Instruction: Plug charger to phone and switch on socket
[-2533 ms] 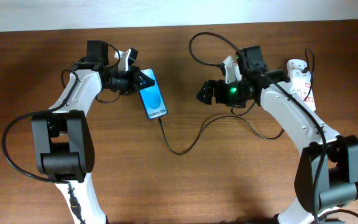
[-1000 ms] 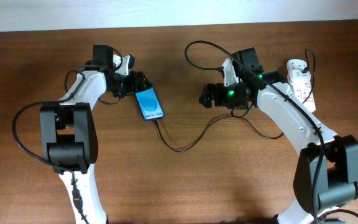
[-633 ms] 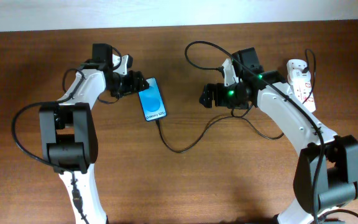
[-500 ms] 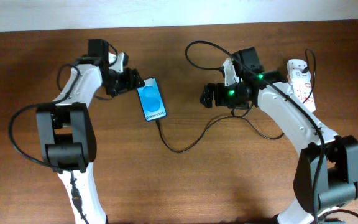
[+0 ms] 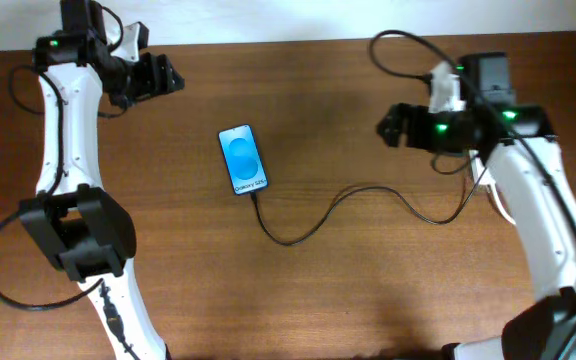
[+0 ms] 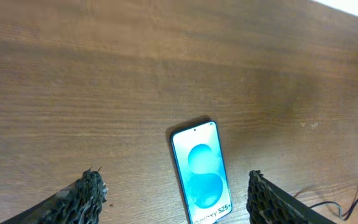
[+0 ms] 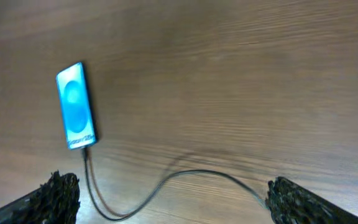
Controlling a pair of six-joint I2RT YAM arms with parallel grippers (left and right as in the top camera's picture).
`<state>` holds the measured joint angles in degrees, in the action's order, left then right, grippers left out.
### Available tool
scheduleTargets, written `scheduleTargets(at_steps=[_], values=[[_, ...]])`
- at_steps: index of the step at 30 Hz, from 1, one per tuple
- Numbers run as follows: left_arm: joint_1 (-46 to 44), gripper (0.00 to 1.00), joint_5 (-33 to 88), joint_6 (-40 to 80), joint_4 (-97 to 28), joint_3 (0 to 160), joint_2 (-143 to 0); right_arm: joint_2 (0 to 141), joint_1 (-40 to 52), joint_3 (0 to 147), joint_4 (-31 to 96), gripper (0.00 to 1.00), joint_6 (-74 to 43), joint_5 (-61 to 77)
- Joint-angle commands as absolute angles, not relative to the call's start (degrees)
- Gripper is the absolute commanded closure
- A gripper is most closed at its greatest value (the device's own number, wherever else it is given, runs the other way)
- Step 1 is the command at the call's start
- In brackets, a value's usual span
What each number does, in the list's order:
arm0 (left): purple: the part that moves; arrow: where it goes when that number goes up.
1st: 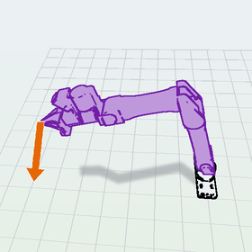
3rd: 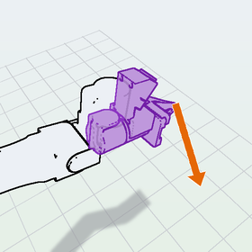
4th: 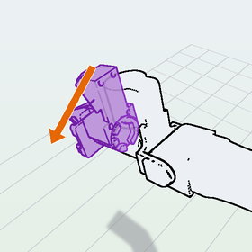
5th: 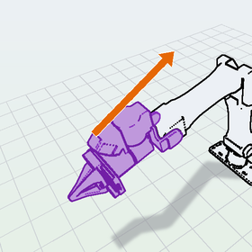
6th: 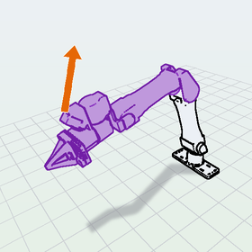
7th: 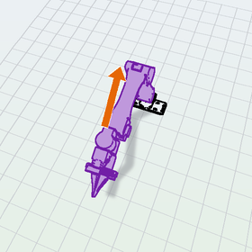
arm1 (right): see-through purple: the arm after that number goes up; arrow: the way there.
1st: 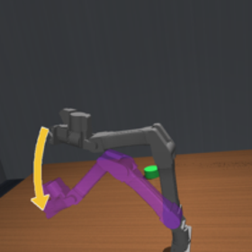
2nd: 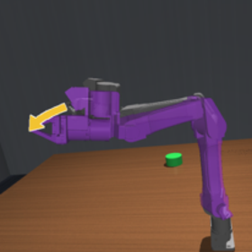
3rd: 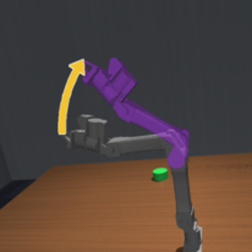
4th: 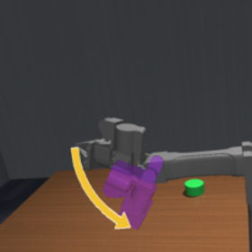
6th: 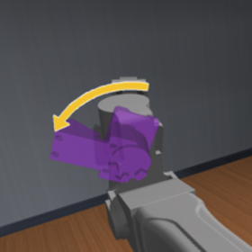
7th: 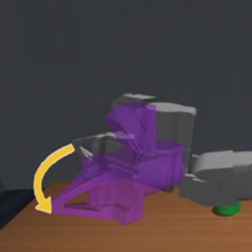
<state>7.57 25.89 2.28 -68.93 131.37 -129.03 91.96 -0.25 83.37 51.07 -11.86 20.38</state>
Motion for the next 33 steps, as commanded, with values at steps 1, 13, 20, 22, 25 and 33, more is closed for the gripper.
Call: scheduleTargets(at_steps=[1,13,20,22,25,33], values=[[9.87,0.23,25.67,0.14,-69.6,135.41,-129.25,87.96,-7.05,84.55,52.12,0.01,-10.7,19.66],[11.51,0.01,25.63,0.16,-72.36,135.48,-129.34,88.66,-29.08,84.55,50.48,0.01,-9.23,17.72],[11.51,0.0,25.63,0.16,-72.36,135.48,-129.34,94.35,-30.04,84.55,46.74,0.01,-9.28,12.36],[11.51,0.0,25.63,0.16,-72.36,135.48,-129.34,97.27,-30.04,84.55,46.3,0.01,-9.47,9.91],[11.51,0.0,25.63,0.16,-72.36,135.48,-129.34,101.91,-30.33,84.55,45.56,0.01,-9.8,7.42],[11.51,0.01,25.63,0.16,-72.36,135.48,-129.34,106.65,-31.16,84.55,40.58,0.01,-11.86,7.22]])
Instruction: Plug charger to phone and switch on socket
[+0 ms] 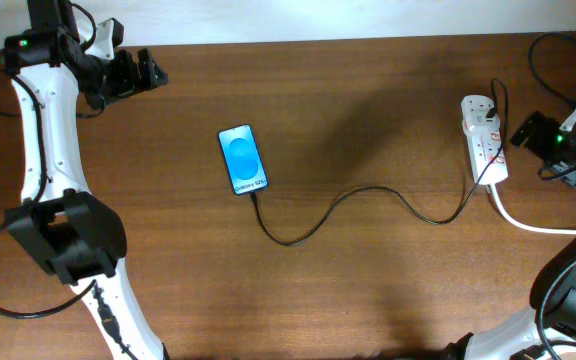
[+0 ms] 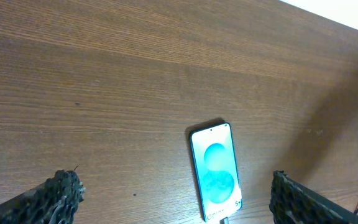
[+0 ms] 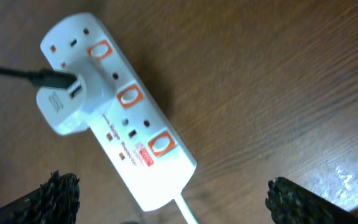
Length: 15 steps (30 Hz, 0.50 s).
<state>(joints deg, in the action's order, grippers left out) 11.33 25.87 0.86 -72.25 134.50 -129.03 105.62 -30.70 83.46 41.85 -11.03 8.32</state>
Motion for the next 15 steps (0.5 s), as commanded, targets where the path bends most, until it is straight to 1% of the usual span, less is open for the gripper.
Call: scheduleTargets(at_steps=[1,3,11,15], values=[[11.51,0.01,25.63,0.16,-72.36,135.48,-129.34,107.79,-31.16,84.55,39.33,0.01,-11.84,7.22],[11.51,0.0,25.63,0.16,-72.36,135.48,-129.34,110.04,-31.14,84.55,37.76,0.01,-11.68,7.25],[11.51,0.01,25.63,0.16,-72.36,135.48,-129.34,115.15,-29.12,84.55,30.5,0.01,-3.55,6.81],[11.51,0.01,25.63,0.16,-72.36,135.48,-129.34,115.26,-26.76,84.55,28.1,0.02,-1.69,1.41]])
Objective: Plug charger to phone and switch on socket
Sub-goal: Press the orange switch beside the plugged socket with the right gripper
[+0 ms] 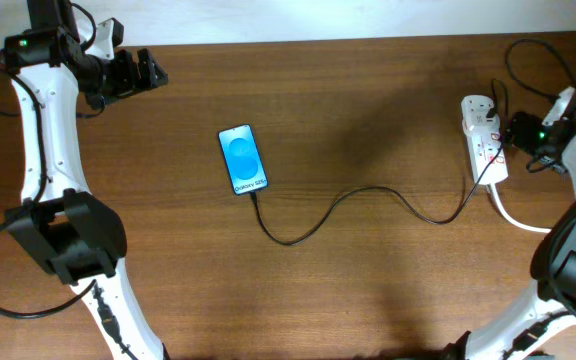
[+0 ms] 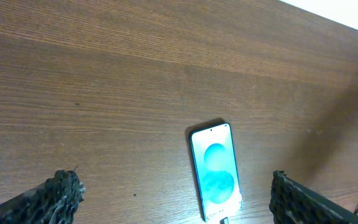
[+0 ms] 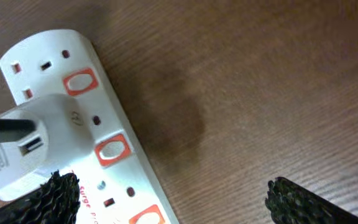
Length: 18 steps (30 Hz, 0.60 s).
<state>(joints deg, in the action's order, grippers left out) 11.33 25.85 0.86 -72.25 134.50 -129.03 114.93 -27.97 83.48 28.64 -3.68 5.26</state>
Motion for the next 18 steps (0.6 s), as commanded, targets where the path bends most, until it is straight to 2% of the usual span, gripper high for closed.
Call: scheduleTargets(at_steps=[1,18], values=[[11.51,0.01,25.63,0.16,-72.36,135.48,-129.34,115.5,-26.39,84.55,27.79,0.01,-1.69,0.97],[11.51,0.0,25.63,0.16,-72.36,135.48,-129.34,119.66,-26.2,84.55,24.6,0.01,-1.67,-2.44]])
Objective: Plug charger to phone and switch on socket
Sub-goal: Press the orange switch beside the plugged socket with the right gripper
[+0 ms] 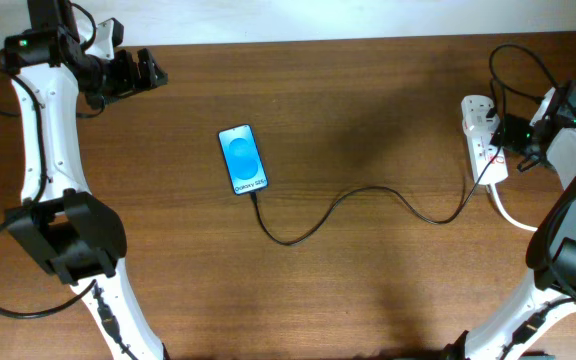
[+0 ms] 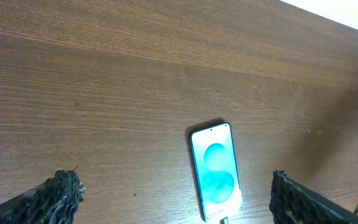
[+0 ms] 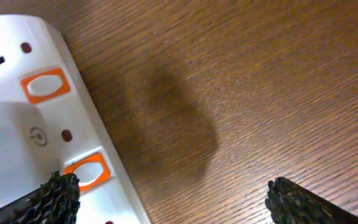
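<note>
The phone (image 1: 243,159) lies face up with a lit blue screen, mid-left on the wooden table; it shows too in the left wrist view (image 2: 215,171). A black charger cable (image 1: 358,200) runs from its lower end to a white plug in the white power strip (image 1: 483,138) at the right. My right gripper (image 1: 513,135) is open and low beside the strip, one finger by an orange rocker switch (image 3: 87,172). A second orange switch (image 3: 45,84) lies further up the strip. My left gripper (image 1: 153,72) hangs open far left.
The strip's white lead (image 1: 523,222) trails off toward the right edge. Black arm cables (image 1: 513,55) loop above the strip. A pale wall edge (image 1: 318,20) bounds the table at the back. Bare wood (image 1: 368,290) spreads below the charger cable.
My right gripper has moved closer to the power strip and lower, so the switches look bigger in its view. Left arm, phone and cable are unchanged.
At first my right gripper hovered over the table's middle right, looking at the phone with the cable plugged in. It then stood at the far right by the power strip. Since then it has come nearer the strip's orange switches. My left gripper drew back slightly.
</note>
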Controlling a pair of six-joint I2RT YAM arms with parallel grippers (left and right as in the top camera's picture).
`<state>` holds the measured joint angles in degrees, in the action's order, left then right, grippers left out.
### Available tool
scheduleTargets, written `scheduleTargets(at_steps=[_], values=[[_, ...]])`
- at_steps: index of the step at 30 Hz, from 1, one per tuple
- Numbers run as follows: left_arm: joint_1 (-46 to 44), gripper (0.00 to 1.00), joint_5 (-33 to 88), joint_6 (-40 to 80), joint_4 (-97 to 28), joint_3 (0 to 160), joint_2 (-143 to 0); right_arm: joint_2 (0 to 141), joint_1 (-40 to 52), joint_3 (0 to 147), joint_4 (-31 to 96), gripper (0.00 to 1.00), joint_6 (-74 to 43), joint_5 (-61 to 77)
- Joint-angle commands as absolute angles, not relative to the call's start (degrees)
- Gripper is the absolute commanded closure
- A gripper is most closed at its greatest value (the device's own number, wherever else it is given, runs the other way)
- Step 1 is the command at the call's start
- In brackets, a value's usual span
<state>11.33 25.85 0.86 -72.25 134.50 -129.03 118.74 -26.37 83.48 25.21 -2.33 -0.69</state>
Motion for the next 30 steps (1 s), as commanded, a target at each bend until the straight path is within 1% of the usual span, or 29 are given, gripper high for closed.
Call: scheduleTargets(at_steps=[1,7,21,30], values=[[11.51,0.0,25.63,0.16,-72.36,135.48,-129.34,119.66,-26.2,84.55,24.38,0.01,-1.67,-2.44],[11.51,0.01,25.63,0.16,-72.36,135.48,-129.34,120.79,-26.2,84.55,24.34,0.02,-1.69,-2.13],[11.51,0.01,25.63,0.16,-72.36,135.48,-129.34,121.99,-26.2,84.55,24.71,0.01,-1.72,4.34],[11.51,0.0,25.63,0.16,-72.36,135.48,-129.34,121.99,-26.2,84.55,25.71,0.01,-1.69,4.54]])
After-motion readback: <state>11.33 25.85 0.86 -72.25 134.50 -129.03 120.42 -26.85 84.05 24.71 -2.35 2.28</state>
